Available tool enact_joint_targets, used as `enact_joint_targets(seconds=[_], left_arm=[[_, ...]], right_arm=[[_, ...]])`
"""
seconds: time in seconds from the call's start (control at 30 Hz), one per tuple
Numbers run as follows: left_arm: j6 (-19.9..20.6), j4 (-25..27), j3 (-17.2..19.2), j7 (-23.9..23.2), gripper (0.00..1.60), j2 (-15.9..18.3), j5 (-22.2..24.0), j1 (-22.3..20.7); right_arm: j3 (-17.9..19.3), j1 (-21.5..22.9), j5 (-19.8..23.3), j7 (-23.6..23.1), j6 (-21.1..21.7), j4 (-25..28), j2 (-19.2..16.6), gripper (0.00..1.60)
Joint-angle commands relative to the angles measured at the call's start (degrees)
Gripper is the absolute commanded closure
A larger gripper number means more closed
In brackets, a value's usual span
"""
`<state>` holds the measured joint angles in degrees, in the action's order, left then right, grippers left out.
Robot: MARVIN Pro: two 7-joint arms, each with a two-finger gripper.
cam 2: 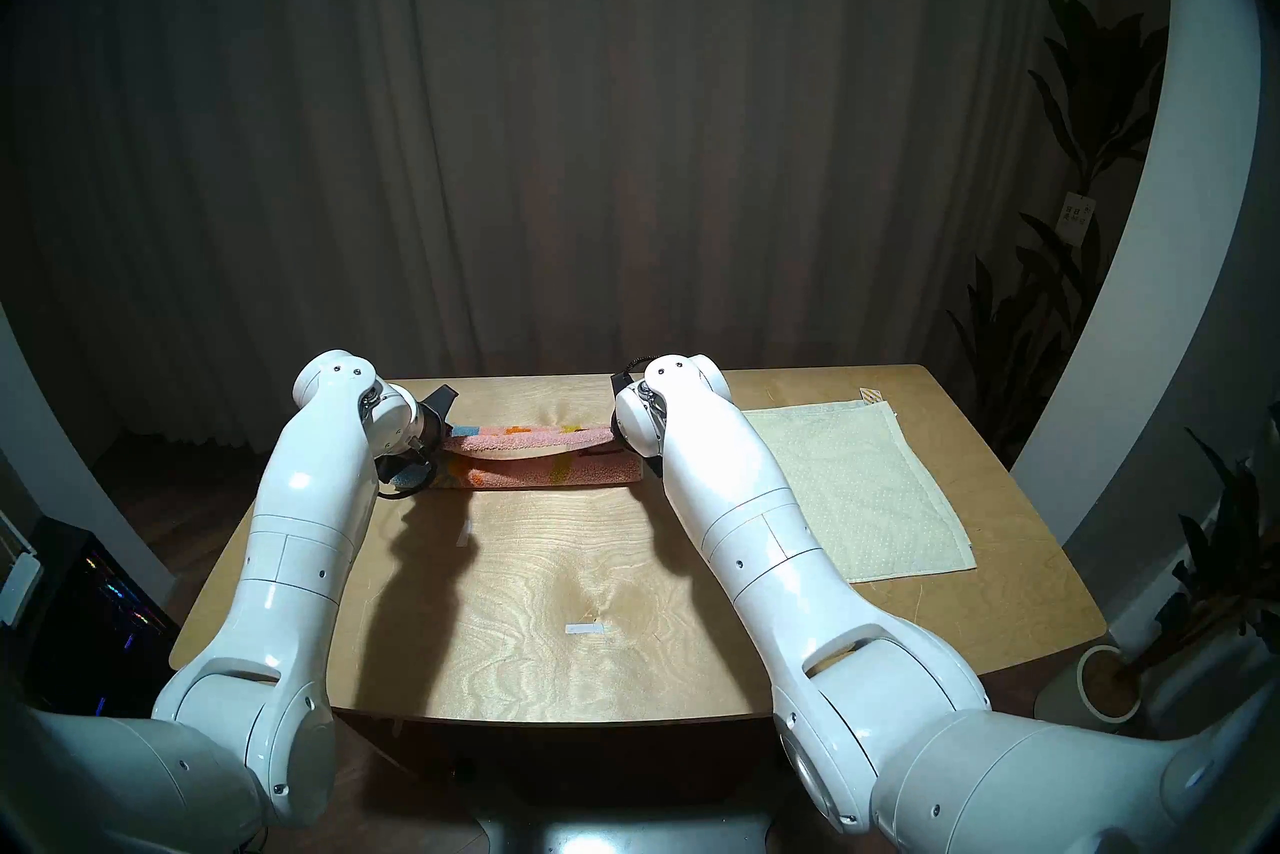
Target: Fold each towel twice and stack them on table
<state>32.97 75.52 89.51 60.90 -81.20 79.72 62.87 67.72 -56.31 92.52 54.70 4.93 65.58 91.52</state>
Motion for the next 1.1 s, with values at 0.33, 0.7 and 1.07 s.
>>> enact_joint_targets(seconds=[0.33, 0.7, 1.07], left_arm=[[-2.6, -3.1, -1.8, -1.5, 0.77, 1.6, -3.7, -5.3], [-4.3, -4.6, -2.5, -3.0, 0.88, 1.1, -4.3, -6.8], [-7.2, -12.8, -4.7, -6.8, 0.88, -0.7, -5.7, -11.5]], right_arm=[[0.7, 4.8, -0.4, -4.3, -0.1, -3.7, 1.0, 0.78], [1.5, 5.8, -0.5, -6.5, -0.6, -4.3, 1.3, 0.0], [2.1, 8.3, -0.5, -10.1, -1.6, -9.8, 2.5, 0.0]])
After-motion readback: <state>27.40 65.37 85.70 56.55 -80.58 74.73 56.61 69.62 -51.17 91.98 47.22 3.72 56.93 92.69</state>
